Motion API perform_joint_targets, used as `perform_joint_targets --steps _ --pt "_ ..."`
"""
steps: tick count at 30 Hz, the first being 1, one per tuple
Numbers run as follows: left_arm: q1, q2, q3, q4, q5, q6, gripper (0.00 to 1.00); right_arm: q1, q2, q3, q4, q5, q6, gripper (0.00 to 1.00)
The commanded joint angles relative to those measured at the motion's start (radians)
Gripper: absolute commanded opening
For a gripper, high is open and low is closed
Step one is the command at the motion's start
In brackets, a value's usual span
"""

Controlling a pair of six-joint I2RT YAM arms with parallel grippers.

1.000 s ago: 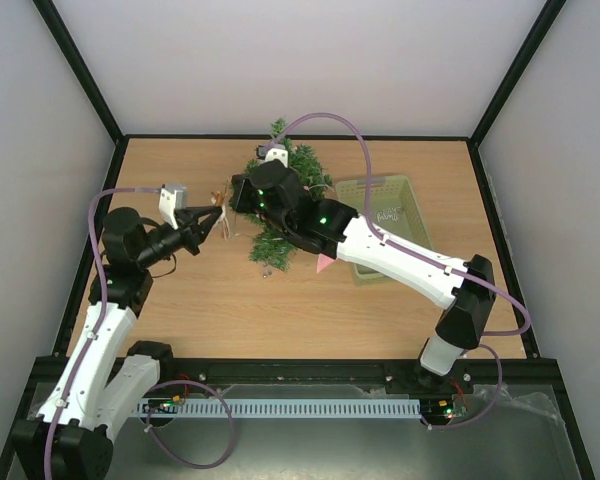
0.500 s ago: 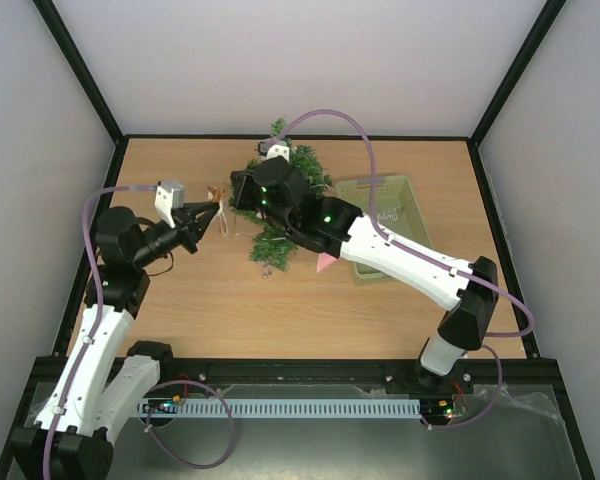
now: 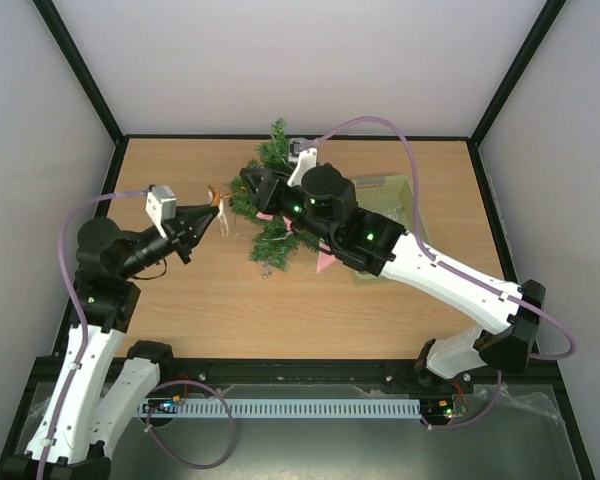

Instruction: Decorate the small christmas tree

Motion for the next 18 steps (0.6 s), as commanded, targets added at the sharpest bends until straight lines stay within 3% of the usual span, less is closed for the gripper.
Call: perform_joint_targets --steps 1,5,8,14,18 --pt "-0.014 -0.034 0.03 0.073 0.098 -0.025 0.02 -0.006 -0.044 -0.11 0.131 -0.094 0.072 0.29" --pt "-0.02 -0.044 0.033 0.114 0.113 -0.063 0.02 -0.007 -0.107 -0.243 0.283 -0.135 0.172 0.29" --pt "-0.021 -0.04 0.037 0.12 0.104 -0.069 0.02 -0.007 -0.131 -0.275 0.3 -0.144 0.211 0.35" --pt "-0.022 -0.039 0.028 0.151 0.103 -0.092 0.02 -0.006 -0.161 -0.334 0.399 -0.18 0.253 0.31" --pt "-0.023 -0.036 0.024 0.153 0.11 -0.095 0.02 -0.006 -0.167 -0.361 0.468 -0.208 0.291 0.37"
